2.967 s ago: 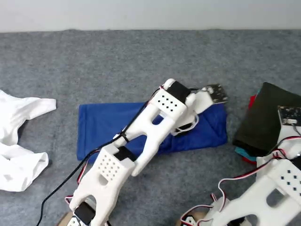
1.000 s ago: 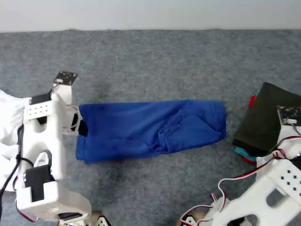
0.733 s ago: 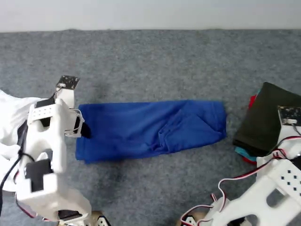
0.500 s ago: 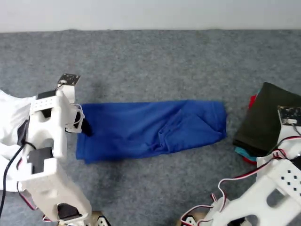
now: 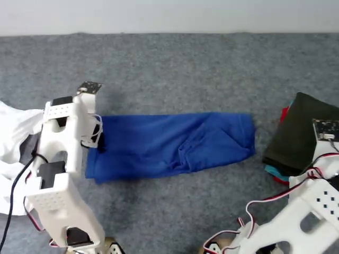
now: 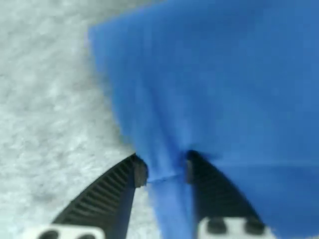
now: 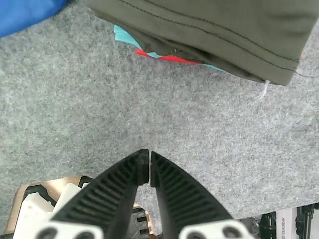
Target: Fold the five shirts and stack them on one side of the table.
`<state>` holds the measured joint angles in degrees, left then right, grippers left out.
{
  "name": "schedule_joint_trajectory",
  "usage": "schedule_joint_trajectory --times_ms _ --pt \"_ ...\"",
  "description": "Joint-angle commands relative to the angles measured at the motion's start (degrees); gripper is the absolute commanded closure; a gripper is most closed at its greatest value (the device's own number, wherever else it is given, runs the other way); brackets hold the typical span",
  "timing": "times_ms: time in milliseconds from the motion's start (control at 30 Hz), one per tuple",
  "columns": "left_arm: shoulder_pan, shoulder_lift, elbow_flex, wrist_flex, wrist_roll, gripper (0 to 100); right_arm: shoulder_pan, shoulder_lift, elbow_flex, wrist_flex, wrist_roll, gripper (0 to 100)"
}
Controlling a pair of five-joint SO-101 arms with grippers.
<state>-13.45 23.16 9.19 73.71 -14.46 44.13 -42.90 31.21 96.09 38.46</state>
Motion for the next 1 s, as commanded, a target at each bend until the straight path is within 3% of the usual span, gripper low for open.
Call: schedule_joint_trajectory --times_ms 0,267,467,633,967 --pt "0.97 -0.35 -0.13 0.62 -1.76 99 0.92 -1.71 -0.18 0.04 0.35 98.3" --pt "-2.46 -4.04 -7.96 6.77 -2.20 99 0.92 -1.71 -0.18 0.04 0.44 98.3" --pt "-4.92 -5.45 -19.47 16.53 -4.04 99 0.92 -1.71 -0.18 -0.13 0.44 98.3" --pt "-0.62 -5.54 -23.78 23.82 -4.31 99 0.84 -1.63 -0.09 -0.22 0.44 98.3" --pt "12.66 -11.69 -23.69 26.55 -0.26 99 0.92 -2.07 -0.09 0.31 0.44 98.3"
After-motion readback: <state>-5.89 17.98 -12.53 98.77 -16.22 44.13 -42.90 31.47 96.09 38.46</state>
